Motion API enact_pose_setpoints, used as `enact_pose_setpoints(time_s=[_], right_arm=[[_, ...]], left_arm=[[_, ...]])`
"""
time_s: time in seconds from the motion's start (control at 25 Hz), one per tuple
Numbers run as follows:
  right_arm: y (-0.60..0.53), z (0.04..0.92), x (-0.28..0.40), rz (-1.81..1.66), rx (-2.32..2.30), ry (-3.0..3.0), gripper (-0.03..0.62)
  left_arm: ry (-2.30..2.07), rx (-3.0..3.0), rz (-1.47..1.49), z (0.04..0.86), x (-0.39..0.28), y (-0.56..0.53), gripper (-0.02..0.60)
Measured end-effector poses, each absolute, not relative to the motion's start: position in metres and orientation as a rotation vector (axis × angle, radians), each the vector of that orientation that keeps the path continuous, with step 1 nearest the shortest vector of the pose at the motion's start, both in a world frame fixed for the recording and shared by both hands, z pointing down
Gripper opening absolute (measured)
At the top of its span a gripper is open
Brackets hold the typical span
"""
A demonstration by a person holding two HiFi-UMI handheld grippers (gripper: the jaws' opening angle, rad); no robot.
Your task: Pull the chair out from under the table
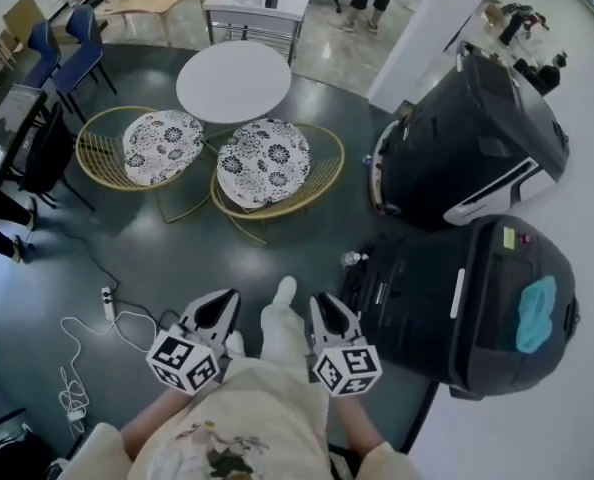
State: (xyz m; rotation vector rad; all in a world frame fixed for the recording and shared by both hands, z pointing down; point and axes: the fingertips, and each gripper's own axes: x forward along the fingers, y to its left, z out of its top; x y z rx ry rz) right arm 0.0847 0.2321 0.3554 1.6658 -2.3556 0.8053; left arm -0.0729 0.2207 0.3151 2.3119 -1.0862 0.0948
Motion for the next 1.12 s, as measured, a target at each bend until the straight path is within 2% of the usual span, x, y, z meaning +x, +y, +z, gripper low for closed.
enact_pose_setpoints(time_s=[0.16,0.4,1.12], right_arm=[[0.158,0.367,0.117,0.843,1.638,-2.369,0.063],[0.076,0.389,0.118,0.897,1.517,-2.379,0.063],[-0.016,0.460,0.123,1.022,1.595,-2.181,0.064]], left_arm=[[-1.109,2.311,0.165,0.320,-0.034,0.154,0.006],[-1.197,2.268,0.216,0.334,-0.010,0.087,0.006],[-1.086,2.216,0.389,0.415,0.008,-0.016,0.006]])
